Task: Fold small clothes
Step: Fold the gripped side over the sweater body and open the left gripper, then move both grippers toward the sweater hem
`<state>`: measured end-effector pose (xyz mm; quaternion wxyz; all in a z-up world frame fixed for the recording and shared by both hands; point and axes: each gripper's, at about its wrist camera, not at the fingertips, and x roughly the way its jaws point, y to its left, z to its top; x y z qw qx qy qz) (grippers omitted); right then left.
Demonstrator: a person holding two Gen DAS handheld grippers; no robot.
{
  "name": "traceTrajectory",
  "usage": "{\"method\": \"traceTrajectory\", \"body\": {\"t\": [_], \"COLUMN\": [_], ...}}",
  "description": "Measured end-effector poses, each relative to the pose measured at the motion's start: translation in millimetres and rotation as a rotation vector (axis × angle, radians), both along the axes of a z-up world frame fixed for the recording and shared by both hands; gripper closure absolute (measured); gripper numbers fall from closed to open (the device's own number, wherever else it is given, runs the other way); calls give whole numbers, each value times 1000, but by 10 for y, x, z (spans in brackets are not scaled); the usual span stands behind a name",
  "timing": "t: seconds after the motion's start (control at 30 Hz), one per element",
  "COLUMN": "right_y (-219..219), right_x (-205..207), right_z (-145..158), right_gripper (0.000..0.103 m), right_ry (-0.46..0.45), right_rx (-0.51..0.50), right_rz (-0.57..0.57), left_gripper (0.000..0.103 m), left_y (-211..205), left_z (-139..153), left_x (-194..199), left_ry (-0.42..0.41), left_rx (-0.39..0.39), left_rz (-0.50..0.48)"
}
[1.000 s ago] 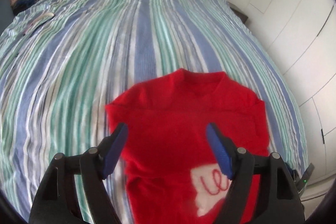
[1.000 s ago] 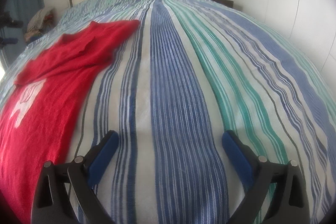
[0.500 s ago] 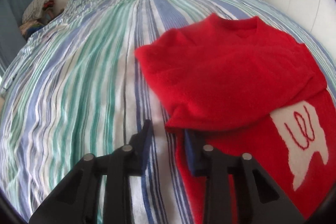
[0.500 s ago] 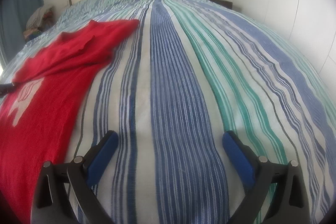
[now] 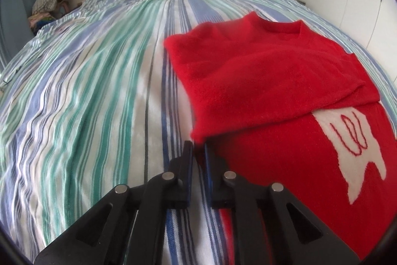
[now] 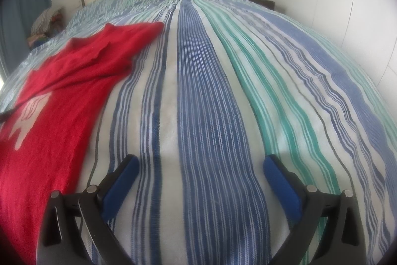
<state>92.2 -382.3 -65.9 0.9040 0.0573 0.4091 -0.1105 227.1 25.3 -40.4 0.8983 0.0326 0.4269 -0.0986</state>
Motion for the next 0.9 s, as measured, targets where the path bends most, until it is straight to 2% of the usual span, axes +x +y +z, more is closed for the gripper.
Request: {"method": "traceTrajectory", "body": {"t": [0.03,0.1,0.17,0.3,0.37,0.43,0.47,0.5,0.53,0.57,0.63,0.73,0.8,0.9], "right_y": [3,4,4,2,1,0,-1,1,-2,-2,-1,-3,-1,-4], "right_x": [-2,-1,0,1,2,3,4,2,4,4,4,6,9,15], "right_z": [1,1,0,-1,-1,0,0,1,0,0,-1,-4,-4,-3], "right_gripper": [4,4,3,3,3,3,3,3,3,3,3,3,3,3], "right_ry": [0,0,1,1,1,0,0,0,0,0,1,1,3,6], "right_rx": [0,1,0,0,-1,0,0,0,0,1,1,2,2,-1], "right_rz": [0,0,0,0,0,0,0,0,0,0,1,1,1,1], "left_gripper": [93,81,75,75,75,75,79,89,89,88,86,76,53,39], "left_y": [23,94,175,157,73,-18,-50,-68,-64,-19,24,84,123,117], "left_z": [30,108,238,510,541,432,317,162,-4,-87,-55,109,281,469], "left_x": [-40,-121,-174,-5,151,350,434,498,532,486,399,303,276,396], "left_ry": [7,22,-2,-67,-76,-38,3,57,113,118,92,82,34,-28], "left_rx": [-11,-49,-105,-150,-163,-156,-137,-94,-65,-90,-102,-123,-135,-147], "left_rz": [4,5,7,-5,-11,-4,6,33,55,58,52,48,47,41]}}
